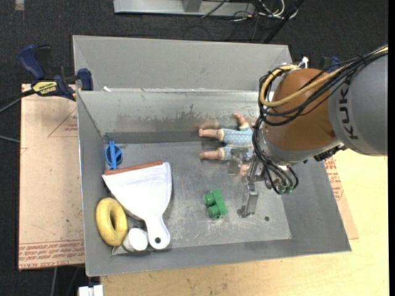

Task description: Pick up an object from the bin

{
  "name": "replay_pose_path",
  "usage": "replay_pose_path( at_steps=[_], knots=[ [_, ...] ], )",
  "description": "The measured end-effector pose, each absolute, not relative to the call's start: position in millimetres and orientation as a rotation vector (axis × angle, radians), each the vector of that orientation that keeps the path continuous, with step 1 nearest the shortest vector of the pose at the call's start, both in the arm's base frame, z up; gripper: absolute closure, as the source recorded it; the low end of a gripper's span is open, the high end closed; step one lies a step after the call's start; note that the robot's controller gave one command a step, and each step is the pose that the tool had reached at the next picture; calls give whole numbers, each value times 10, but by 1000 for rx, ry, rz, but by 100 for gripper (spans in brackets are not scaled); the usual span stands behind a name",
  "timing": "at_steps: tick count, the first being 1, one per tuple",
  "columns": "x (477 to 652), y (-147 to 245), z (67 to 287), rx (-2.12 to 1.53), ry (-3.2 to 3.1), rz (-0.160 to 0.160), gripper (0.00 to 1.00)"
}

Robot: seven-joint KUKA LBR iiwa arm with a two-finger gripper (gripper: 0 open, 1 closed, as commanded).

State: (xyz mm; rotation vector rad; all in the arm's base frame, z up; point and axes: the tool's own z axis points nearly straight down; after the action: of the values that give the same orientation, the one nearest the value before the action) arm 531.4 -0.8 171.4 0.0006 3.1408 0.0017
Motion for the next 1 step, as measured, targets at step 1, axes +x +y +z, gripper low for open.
replay_pose_path(
  at_steps=[1],
  knots=[
    [5337,36,1413,-79,3133,0,0]
  ],
)
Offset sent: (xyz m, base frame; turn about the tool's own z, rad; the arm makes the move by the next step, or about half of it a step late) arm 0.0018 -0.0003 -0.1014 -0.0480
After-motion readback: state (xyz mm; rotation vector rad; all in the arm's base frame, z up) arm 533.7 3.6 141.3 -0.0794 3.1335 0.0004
